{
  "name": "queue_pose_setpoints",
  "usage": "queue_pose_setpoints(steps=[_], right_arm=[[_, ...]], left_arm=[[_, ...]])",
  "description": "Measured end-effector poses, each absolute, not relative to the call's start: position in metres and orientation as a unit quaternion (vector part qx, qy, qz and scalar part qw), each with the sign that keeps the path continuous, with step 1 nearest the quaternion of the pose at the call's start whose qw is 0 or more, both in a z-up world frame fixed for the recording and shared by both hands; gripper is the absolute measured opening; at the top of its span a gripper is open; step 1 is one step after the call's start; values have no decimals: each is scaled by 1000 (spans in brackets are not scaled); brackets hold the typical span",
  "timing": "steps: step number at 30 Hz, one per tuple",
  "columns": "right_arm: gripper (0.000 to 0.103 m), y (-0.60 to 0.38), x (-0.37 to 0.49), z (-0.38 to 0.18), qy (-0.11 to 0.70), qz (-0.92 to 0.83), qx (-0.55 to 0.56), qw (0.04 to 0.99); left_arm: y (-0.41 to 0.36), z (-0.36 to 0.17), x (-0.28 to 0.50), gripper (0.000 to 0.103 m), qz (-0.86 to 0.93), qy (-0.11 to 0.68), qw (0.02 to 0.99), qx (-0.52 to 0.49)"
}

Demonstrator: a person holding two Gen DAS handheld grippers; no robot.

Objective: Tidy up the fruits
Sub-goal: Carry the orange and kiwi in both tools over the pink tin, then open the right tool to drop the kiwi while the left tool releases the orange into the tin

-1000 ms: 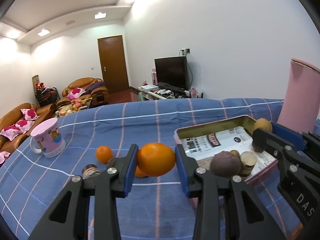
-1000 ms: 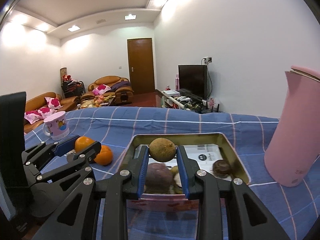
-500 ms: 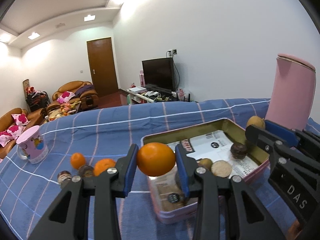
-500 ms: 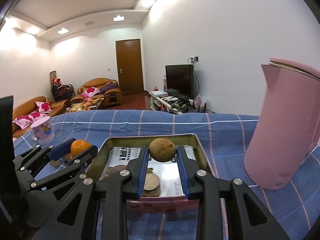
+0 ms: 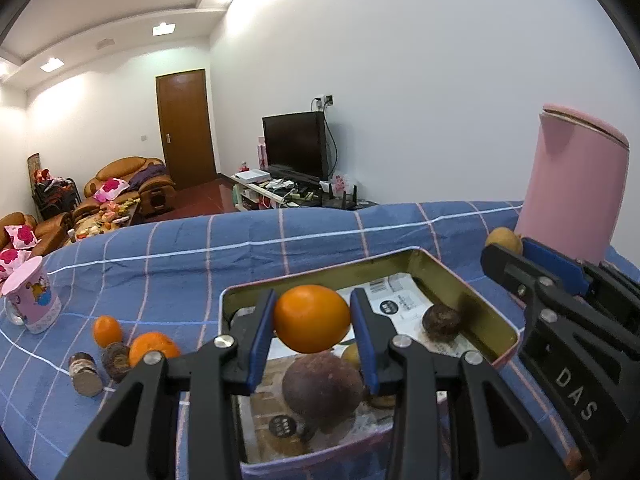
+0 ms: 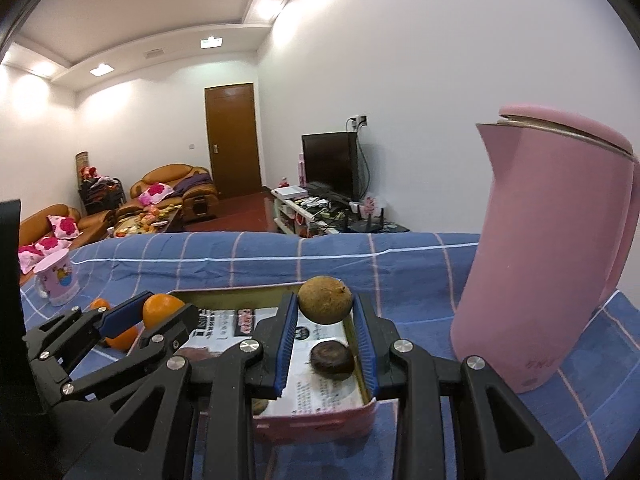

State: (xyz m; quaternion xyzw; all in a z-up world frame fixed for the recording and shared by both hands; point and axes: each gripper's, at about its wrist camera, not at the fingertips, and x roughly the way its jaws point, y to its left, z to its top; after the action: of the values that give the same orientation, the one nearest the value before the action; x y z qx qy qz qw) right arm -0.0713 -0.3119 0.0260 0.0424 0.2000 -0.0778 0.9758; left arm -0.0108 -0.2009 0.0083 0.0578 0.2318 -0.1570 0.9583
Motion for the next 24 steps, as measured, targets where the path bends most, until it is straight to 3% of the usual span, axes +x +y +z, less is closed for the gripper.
queue_pose_setpoints(steps=[24], right_arm=[[31,-319,-18,12,243,-68,39,967]], left_arm=[[-214,-3,39,39,-147,285,946,41]])
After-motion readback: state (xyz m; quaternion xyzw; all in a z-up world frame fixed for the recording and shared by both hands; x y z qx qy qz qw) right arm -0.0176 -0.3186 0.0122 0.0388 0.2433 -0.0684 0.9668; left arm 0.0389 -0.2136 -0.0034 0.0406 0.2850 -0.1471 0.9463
